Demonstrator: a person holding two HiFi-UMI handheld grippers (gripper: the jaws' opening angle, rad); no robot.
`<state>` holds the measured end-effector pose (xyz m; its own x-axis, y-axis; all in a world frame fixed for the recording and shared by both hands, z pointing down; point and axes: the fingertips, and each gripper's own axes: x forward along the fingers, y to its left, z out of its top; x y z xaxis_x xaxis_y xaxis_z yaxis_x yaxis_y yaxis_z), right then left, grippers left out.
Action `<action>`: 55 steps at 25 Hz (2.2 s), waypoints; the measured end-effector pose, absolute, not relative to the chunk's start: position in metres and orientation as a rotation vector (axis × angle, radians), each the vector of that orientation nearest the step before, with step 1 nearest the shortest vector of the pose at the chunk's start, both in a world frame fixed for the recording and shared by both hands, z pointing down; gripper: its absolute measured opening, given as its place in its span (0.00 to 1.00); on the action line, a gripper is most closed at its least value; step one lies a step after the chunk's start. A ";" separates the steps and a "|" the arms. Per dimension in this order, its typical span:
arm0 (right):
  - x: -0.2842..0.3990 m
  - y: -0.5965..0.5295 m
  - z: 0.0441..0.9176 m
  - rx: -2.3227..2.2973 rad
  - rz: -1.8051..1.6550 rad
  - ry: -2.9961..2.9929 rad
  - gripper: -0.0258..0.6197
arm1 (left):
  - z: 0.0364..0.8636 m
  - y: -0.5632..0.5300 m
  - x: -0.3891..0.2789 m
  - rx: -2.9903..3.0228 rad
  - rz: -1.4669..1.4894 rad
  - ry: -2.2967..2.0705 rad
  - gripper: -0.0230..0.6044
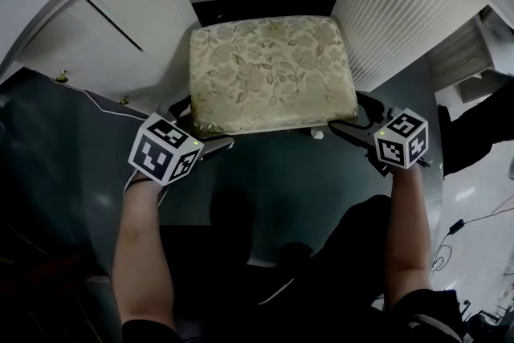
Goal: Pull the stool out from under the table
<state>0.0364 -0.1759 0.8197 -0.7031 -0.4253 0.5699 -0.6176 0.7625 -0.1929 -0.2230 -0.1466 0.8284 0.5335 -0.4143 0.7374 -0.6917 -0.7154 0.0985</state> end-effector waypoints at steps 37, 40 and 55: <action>0.041 -0.159 0.833 0.448 0.945 -1.925 0.58 | 0.805 -0.150 -0.219 1.936 1.115 -0.870 0.85; 0.041 -0.160 0.833 0.445 0.949 -1.931 0.58 | 0.801 -0.157 -0.219 1.904 0.998 -0.913 0.85; 0.035 -0.181 0.861 0.633 0.795 -2.084 0.57 | 0.822 -0.160 -0.227 2.077 1.185 -0.886 0.81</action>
<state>0.0350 -0.1814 0.8615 -0.5548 -0.1605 0.8163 -0.6635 0.6773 -0.3178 -0.2272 -0.1601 0.8217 0.3841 -0.2587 0.8863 -0.7770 -0.6091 0.1590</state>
